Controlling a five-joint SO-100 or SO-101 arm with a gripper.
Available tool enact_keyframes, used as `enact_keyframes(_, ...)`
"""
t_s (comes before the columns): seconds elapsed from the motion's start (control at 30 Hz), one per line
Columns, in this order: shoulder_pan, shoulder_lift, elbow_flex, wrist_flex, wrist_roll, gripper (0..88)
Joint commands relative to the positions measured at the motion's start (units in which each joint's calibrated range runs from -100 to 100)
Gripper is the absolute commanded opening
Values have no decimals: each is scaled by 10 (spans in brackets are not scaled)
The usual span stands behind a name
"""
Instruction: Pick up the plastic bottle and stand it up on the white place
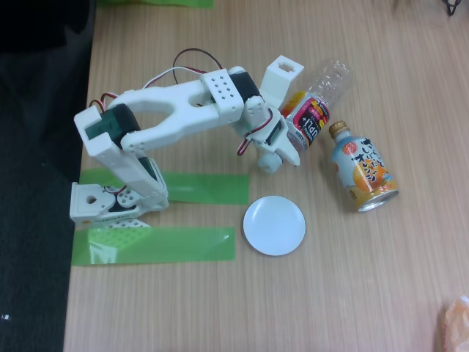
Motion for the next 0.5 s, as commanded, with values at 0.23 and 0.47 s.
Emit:
enact_keyframes(0.23, -4, 21, 39, -31, 1, 369)
enact_keyframes(0.47, 2, 43, 41, -31, 1, 369)
